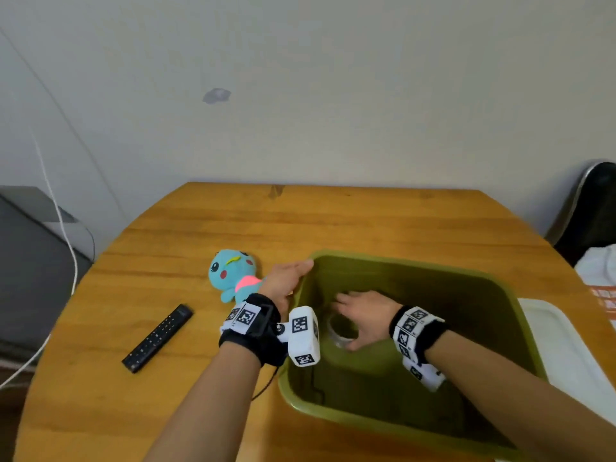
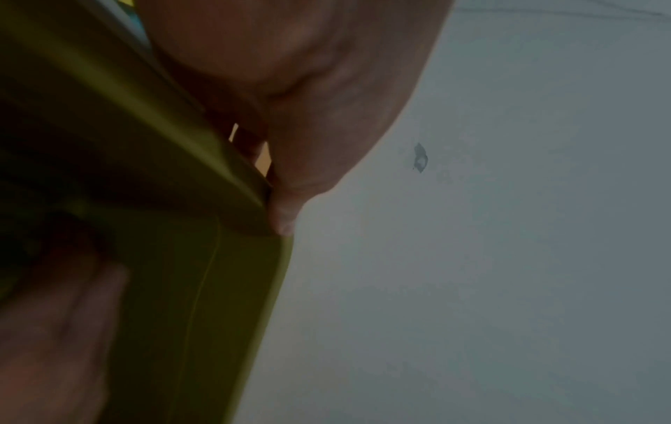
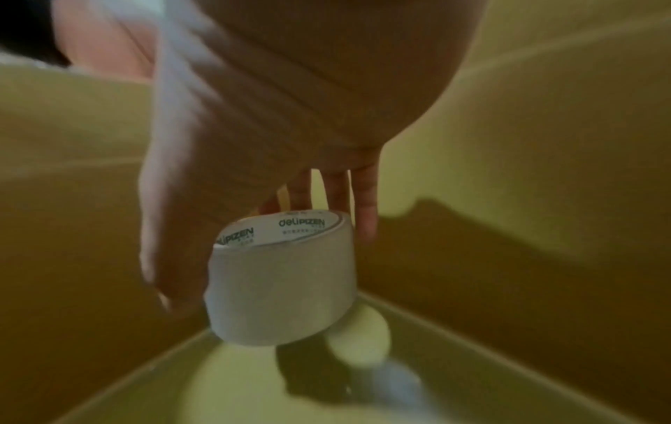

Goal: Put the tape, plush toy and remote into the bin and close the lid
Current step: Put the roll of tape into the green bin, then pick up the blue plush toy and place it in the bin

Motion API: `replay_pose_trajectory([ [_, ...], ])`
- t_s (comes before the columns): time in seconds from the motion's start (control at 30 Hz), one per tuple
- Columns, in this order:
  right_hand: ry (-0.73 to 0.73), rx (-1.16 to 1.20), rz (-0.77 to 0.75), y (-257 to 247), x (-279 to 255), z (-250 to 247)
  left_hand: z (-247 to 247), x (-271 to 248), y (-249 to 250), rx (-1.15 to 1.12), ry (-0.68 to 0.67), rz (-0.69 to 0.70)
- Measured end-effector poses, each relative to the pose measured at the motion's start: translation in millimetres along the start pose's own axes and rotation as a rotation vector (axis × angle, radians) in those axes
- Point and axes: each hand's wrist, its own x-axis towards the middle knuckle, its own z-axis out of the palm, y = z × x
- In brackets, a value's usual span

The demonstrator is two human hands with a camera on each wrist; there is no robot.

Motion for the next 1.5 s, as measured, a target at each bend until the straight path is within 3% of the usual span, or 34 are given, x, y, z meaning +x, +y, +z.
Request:
replay_pose_trajectory([
  [0.4, 0.122, 0.043, -0.022, 1, 33, 49, -2, -7, -1, 0.004, 0.018, 0.003],
  [0.7, 0.154, 0.129, 0.05, -13, 21, 25, -11, 1, -4, -0.036, -0.05, -0.053],
  [0.8, 0.294, 0.192, 0.108, -16, 6, -10, -36, 19, -13, -0.263, -0.066, -0.095],
  [0.87, 0.406, 0.354, 0.195, -23, -11, -37, -58, 32, -22, -0.35, 0.075, -0.082],
  [0.97, 0.599, 0.613, 0.307, -31, -36, -73, -91, 49, -40, -0.307, 0.329, -0.063],
  [1.03, 0.753, 0.764, 0.342, -37, -51, -95, -107, 62, -52, -0.279, 0.379, -0.065],
  [1.1, 0.94, 0.924, 0.378, -45, -64, -118, -116, 73, -61, -0.24, 0.344, -0.101],
  [1.2, 1.235, 1.182, 0.411, -56, -74, -145, -134, 129, -89, -0.162, 0.263, -0.192],
  [1.3, 1.396, 1.367, 0.468, -59, -70, -156, -142, 197, -122, -0.207, 0.167, -0.248],
  [1.5, 1.449, 1.552, 0.625, -67, -42, -152, -114, 108, -64, -0.308, 0.082, -0.188],
])
